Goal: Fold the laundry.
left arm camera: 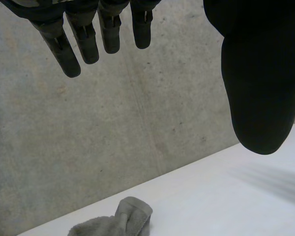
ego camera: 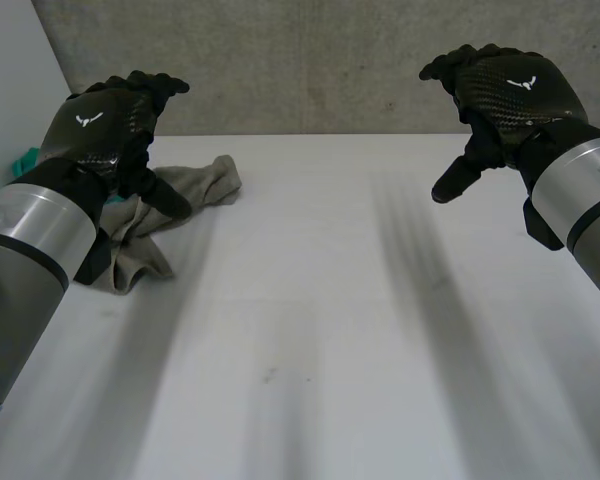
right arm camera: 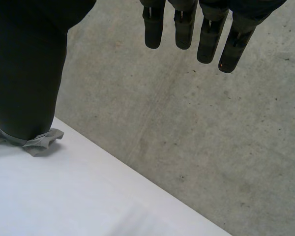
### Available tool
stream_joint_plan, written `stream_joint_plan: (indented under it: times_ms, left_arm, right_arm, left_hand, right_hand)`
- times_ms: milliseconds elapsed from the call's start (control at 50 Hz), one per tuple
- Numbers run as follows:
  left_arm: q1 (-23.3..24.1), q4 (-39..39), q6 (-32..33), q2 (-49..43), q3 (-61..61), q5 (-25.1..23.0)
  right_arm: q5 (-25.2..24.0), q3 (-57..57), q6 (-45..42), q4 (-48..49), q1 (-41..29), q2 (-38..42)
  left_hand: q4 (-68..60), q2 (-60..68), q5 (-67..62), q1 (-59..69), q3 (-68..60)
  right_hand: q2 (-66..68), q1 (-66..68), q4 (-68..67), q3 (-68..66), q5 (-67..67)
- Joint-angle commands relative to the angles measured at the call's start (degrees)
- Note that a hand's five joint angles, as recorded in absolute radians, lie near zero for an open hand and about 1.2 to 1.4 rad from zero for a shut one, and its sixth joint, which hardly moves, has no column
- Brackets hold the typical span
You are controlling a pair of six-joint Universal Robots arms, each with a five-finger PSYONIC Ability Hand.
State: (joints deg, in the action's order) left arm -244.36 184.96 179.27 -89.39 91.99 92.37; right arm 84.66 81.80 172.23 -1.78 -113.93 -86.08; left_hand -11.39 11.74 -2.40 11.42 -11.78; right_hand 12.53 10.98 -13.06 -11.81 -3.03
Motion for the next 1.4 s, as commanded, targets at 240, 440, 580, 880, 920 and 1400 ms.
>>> stream_joint_plan:
  times_ms: [240,440,580,880,920,1400]
  left_arm:
    - [-14.29,8.21,16.62,-25.10,-7.60,-0.17]
    - [-20.90,17.63,24.02,-40.77,-15.34,-3.16]
    - [-23.45,20.00,25.69,-47.89,-18.95,-10.89]
    - [-23.62,20.27,25.78,-52.91,-23.96,-12.04]
    - [-23.62,20.18,25.78,-52.99,-24.22,-11.69]
    - [-20.65,20.35,25.87,-51.17,-25.20,-9.50]
  right_arm:
    - [-0.46,0.38,-0.41,-0.06,-0.07,0.65]
    - [-0.55,0.64,-0.41,-0.06,-0.07,1.44]
    - [-0.55,1.08,-0.49,0.11,-0.07,1.70]
    - [-0.64,1.17,-0.58,0.11,0.20,1.79]
    - [-0.64,1.08,-0.58,0.02,0.20,1.70]
    - [-0.64,0.64,-0.67,0.11,0.37,1.62]
  left_hand:
    - [1.39,-1.74,2.40,-1.42,1.78]
    - [-2.18,1.83,-1.17,2.15,-1.79]
    - [-12.77,12.42,-11.77,12.74,-12.39]
    - [-66.96,66.61,-65.95,66.93,-66.57]
    - [-45.36,45.02,-44.36,45.34,-44.98]
    - [-68.61,68.26,-67.60,68.58,-68.22]
  right_hand:
    - [-2.53,-0.98,3.06,1.81,3.03]
    - [-2.53,-0.98,3.06,1.81,3.03]
    - [-2.53,-0.98,3.06,1.81,3.03]
    - [-2.53,-0.98,3.06,1.81,3.03]
    - [-2.53,-0.98,3.06,1.81,3.03]
    - [-2.53,-0.98,3.06,1.81,3.03]
